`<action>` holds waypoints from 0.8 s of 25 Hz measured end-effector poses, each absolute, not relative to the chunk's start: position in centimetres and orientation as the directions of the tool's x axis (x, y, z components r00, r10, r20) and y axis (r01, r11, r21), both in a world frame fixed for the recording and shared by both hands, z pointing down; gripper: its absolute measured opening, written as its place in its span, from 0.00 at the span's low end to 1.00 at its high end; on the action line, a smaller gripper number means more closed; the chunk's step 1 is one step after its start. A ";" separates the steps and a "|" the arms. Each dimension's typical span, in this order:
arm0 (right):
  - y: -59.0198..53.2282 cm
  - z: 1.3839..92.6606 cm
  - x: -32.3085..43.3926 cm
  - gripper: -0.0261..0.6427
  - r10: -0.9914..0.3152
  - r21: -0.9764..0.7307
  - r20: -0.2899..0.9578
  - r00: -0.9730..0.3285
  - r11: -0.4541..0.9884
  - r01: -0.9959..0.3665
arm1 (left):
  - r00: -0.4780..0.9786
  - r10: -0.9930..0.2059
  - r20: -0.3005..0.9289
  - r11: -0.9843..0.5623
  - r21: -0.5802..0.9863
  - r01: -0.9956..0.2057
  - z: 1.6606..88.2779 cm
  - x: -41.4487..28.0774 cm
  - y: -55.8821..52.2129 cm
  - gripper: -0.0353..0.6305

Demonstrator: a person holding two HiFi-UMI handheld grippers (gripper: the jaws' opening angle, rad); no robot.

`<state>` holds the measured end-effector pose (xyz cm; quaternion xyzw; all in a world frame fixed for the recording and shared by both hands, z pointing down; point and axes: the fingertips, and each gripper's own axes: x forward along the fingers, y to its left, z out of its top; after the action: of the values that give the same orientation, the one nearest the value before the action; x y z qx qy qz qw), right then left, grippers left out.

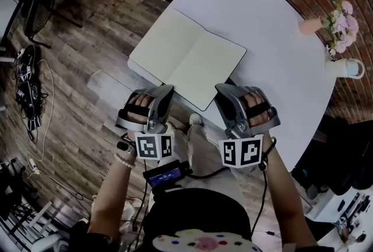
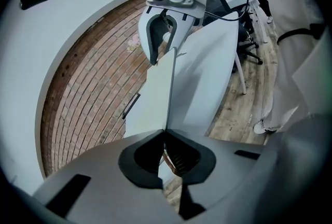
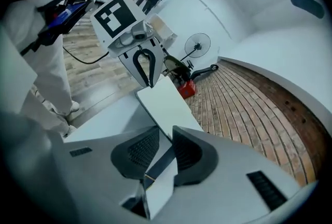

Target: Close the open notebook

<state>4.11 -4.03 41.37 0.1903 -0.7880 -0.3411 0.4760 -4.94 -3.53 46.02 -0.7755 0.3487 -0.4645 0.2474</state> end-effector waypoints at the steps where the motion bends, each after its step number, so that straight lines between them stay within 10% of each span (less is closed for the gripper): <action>1: -4.1 41.3 4.0 0.17 -0.623 0.726 0.618 -0.479 0.687 0.042 | 0.324 -0.770 0.550 -0.636 -0.703 -0.317 46.1 -5.0 -3.5 0.09; 20: -6.7 37.2 0.2 0.15 -0.499 0.724 0.644 -0.579 0.642 0.252 | 0.082 -0.872 0.482 -0.376 -0.554 -0.743 39.9 -13.1 -1.7 0.09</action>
<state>0.24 -6.67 37.23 0.0785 -0.7854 -0.4158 0.4518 -13.09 -1.75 39.90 -0.7309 0.5525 -0.3921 0.0826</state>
